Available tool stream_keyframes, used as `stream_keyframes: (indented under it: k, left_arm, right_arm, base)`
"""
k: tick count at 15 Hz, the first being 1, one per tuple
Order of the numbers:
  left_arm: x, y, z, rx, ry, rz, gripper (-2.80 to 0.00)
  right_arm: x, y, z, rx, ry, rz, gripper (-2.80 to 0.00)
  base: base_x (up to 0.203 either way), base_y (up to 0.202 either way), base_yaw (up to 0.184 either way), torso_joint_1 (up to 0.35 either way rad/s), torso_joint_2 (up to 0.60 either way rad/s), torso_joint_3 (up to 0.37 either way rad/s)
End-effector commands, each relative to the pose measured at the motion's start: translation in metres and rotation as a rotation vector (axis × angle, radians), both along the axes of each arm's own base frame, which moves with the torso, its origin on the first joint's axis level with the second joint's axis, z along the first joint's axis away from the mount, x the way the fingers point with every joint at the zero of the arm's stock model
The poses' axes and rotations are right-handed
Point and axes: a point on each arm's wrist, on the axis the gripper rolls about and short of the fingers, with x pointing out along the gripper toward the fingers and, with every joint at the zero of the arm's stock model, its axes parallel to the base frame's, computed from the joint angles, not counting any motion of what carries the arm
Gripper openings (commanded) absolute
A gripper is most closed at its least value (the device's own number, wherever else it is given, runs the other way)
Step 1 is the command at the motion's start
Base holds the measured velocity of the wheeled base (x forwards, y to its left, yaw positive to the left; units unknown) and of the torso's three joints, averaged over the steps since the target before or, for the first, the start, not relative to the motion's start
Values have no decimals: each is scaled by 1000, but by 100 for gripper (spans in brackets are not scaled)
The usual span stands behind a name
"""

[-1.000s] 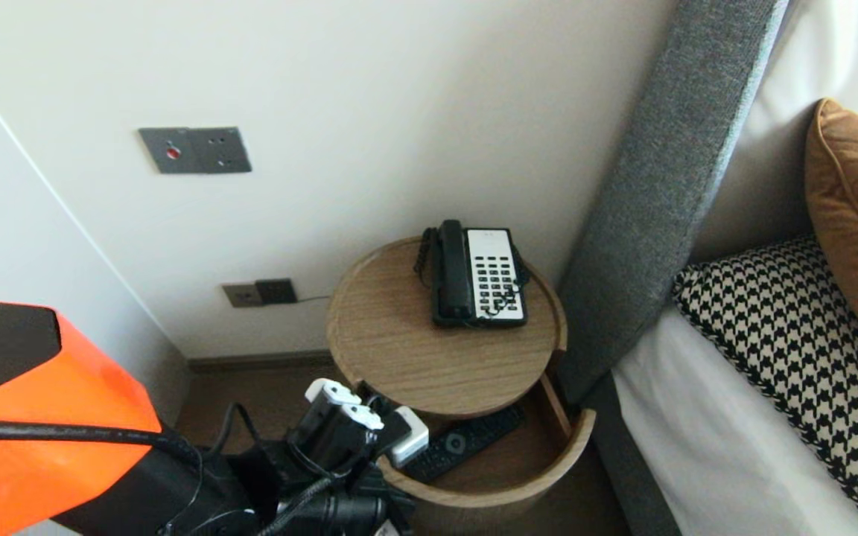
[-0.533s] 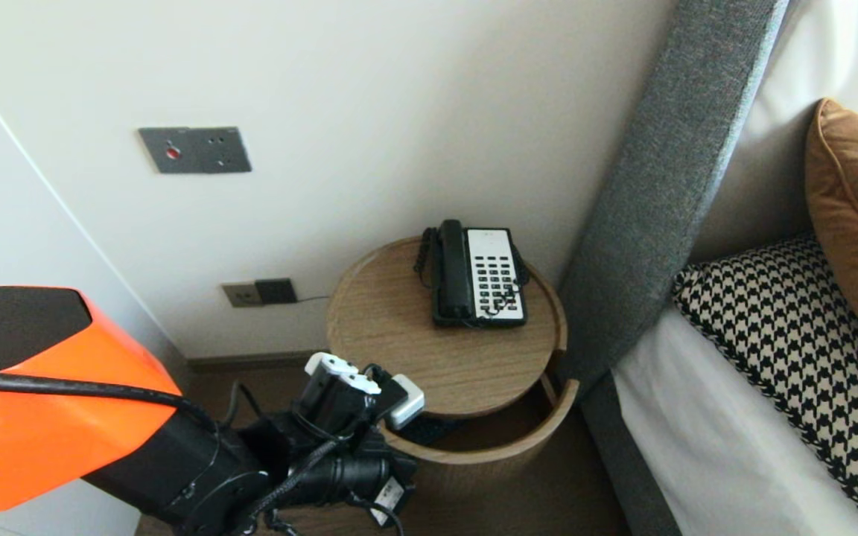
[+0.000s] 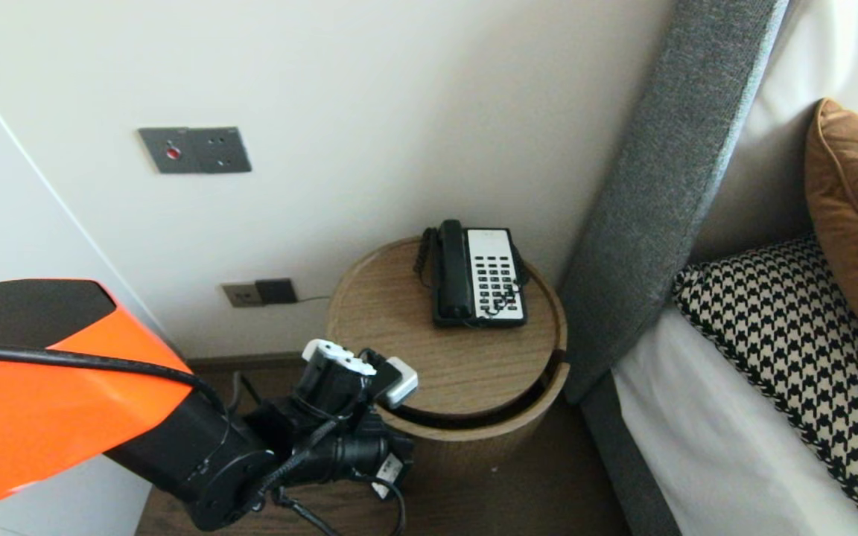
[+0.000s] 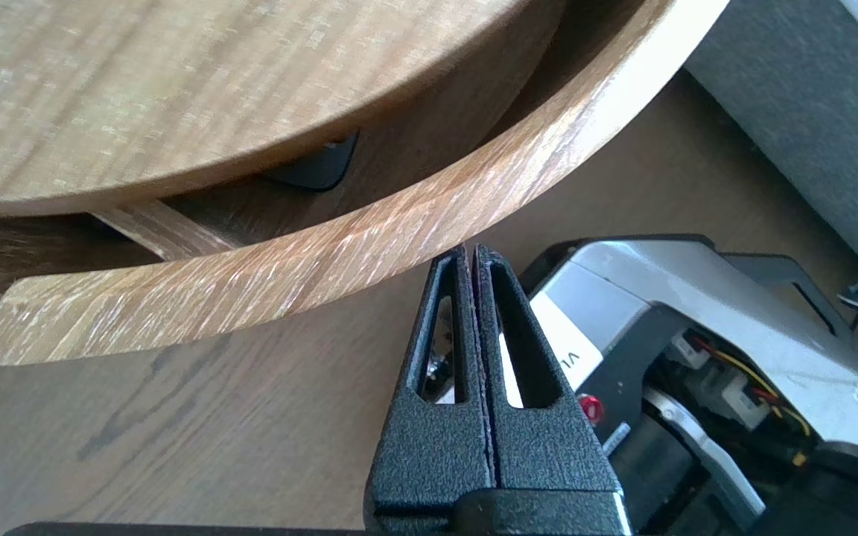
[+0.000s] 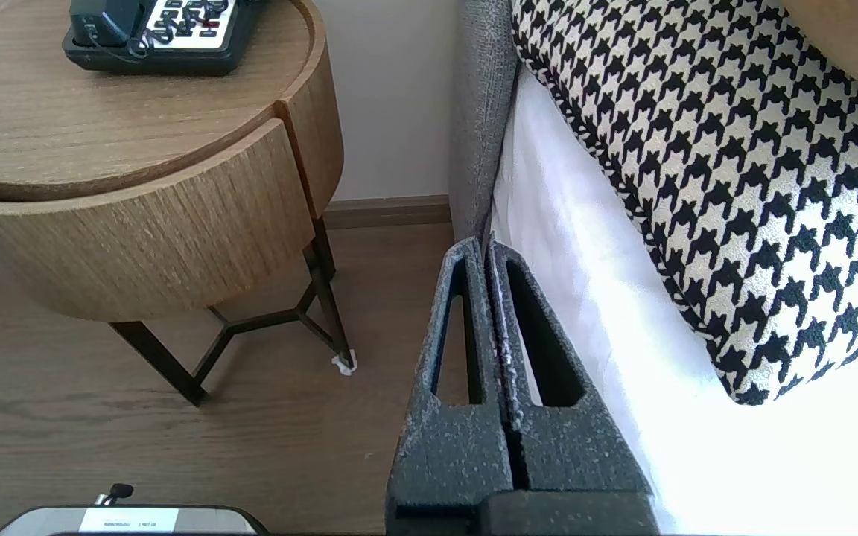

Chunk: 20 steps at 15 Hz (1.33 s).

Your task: Close the nightstand drawer

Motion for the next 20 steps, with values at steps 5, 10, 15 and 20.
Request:
stream_keyframes:
  k: [5, 10, 15, 20]
  left_arm:
    - [14, 3, -1, -14, -9, 37, -280]
    - [18, 4, 1, -25, -18, 50, -280]
    - [8, 11, 2, -14, -3, 41, -280]
    - [-18, 31, 0, 24, 48, 35, -280]
  right_arm:
    - [0, 0, 0, 0, 1, 2, -280]
    - [0, 0, 0, 0, 2, 0, -280]
    - [0, 0, 0, 0, 2, 1, -280]
    - [0, 0, 0, 0, -1, 2, -280]
  base:
    - [0, 0, 0, 0, 0, 0]
    - [0, 0, 0, 0, 0, 0]
    - [0, 0, 0, 0, 0, 0]
    - [0, 0, 0, 0, 0, 0]
